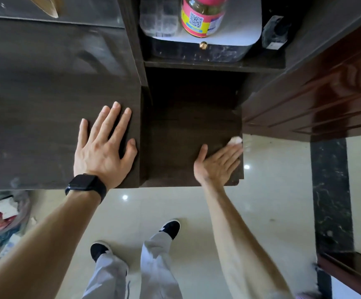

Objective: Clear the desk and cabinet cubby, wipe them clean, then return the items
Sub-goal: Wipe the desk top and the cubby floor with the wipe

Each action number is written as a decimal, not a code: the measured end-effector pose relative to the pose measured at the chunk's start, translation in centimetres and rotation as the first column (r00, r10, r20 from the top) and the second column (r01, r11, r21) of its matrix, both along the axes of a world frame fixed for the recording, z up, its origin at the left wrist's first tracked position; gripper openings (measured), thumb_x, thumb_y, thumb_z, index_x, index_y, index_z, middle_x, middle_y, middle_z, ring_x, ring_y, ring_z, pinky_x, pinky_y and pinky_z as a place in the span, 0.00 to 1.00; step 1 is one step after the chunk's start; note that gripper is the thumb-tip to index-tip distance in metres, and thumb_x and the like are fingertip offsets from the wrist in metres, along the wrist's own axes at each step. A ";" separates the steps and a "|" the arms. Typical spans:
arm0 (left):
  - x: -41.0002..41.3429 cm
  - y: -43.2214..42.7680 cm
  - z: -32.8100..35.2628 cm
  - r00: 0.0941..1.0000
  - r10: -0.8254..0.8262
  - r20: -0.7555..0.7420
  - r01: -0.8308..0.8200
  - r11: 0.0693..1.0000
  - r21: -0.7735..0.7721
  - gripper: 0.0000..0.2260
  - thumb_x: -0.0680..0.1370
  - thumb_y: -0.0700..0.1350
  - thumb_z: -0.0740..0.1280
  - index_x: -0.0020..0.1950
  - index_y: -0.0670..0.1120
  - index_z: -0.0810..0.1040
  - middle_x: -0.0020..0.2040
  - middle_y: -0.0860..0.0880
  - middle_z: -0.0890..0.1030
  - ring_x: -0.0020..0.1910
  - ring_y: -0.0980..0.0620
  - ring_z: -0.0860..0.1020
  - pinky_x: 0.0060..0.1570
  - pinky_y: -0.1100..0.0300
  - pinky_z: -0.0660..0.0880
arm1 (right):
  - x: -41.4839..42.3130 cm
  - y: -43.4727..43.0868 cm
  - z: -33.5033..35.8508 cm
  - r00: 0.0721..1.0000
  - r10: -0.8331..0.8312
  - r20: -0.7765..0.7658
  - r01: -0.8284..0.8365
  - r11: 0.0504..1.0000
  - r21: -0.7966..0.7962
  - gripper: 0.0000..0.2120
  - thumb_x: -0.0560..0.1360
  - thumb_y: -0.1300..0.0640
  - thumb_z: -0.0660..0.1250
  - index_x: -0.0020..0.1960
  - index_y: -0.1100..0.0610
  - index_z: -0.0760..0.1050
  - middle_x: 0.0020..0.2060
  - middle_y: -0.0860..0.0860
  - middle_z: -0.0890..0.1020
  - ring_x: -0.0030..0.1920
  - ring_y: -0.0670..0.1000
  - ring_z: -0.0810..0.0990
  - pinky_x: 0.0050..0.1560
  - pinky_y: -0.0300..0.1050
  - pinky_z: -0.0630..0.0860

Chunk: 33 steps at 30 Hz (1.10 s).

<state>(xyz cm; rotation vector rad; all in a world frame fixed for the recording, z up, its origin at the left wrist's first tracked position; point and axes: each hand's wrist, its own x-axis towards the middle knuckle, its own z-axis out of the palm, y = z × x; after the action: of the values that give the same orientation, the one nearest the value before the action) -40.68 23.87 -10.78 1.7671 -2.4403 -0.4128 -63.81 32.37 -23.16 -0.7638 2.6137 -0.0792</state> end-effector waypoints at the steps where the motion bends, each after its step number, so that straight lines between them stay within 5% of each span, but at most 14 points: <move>1: 0.0 0.0 -0.1 1.000 0.005 -0.002 -0.005 1.000 -0.007 0.28 0.80 0.55 0.55 0.80 0.56 0.56 0.81 0.54 0.54 0.80 0.54 0.50 0.78 0.44 0.47 | -1.3 -1.9 -0.4 0.998 0.065 -0.006 -0.065 0.998 0.002 0.43 0.80 0.35 0.43 0.79 0.66 0.36 0.79 0.63 0.39 0.80 0.59 0.37 0.79 0.56 0.40; 5: 0.1 0.0 -0.4 1.000 0.001 0.006 -0.001 1.000 -0.025 0.27 0.80 0.55 0.55 0.80 0.56 0.56 0.81 0.55 0.54 0.80 0.54 0.51 0.78 0.44 0.48 | -4.4 -4.9 -1.2 0.960 0.267 -0.082 -0.271 0.962 -0.032 0.38 0.81 0.37 0.39 0.80 0.61 0.35 0.80 0.57 0.38 0.80 0.55 0.36 0.79 0.57 0.39; 12: 0.0 0.0 -0.1 1.000 0.000 0.015 0.000 1.000 0.000 0.27 0.80 0.55 0.54 0.80 0.56 0.55 0.81 0.55 0.53 0.80 0.54 0.50 0.78 0.44 0.47 | 0.2 5.7 -0.4 0.920 0.389 -0.043 -0.389 0.921 -0.001 0.38 0.81 0.36 0.41 0.81 0.60 0.40 0.81 0.56 0.43 0.80 0.54 0.40 0.79 0.61 0.45; 21: 0.0 0.0 -0.2 1.000 -0.001 0.026 0.001 1.000 -0.006 0.27 0.81 0.56 0.53 0.80 0.56 0.55 0.81 0.54 0.53 0.80 0.53 0.50 0.78 0.43 0.47 | -1.9 -3.5 -1.1 0.946 0.315 -0.079 -0.320 0.946 -0.057 0.37 0.80 0.35 0.38 0.81 0.56 0.38 0.81 0.53 0.40 0.80 0.53 0.37 0.78 0.61 0.38; 25: 0.0 0.0 0.0 0.999 -0.003 0.039 0.003 1.000 0.001 0.27 0.81 0.56 0.52 0.80 0.56 0.55 0.81 0.54 0.53 0.80 0.53 0.49 0.78 0.43 0.46 | -3.4 0.8 -1.3 0.996 0.065 -0.068 -0.072 0.992 -0.102 0.39 0.80 0.35 0.44 0.81 0.59 0.42 0.81 0.56 0.46 0.81 0.53 0.43 0.78 0.64 0.47; 33: -0.1 0.0 0.1 0.999 -0.012 0.043 0.011 1.000 0.025 0.28 0.80 0.56 0.52 0.80 0.56 0.54 0.81 0.54 0.51 0.80 0.53 0.48 0.78 0.44 0.44 | -1.9 9.2 -0.2 0.992 0.120 -0.042 -0.119 0.992 0.028 0.41 0.80 0.33 0.45 0.81 0.60 0.40 0.81 0.55 0.43 0.80 0.52 0.39 0.79 0.61 0.44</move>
<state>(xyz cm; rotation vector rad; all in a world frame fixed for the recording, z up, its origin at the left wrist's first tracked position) -40.81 23.83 -10.64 1.7912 -2.4860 -0.4125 -65.69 41.56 -23.31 -0.9212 2.5975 0.0059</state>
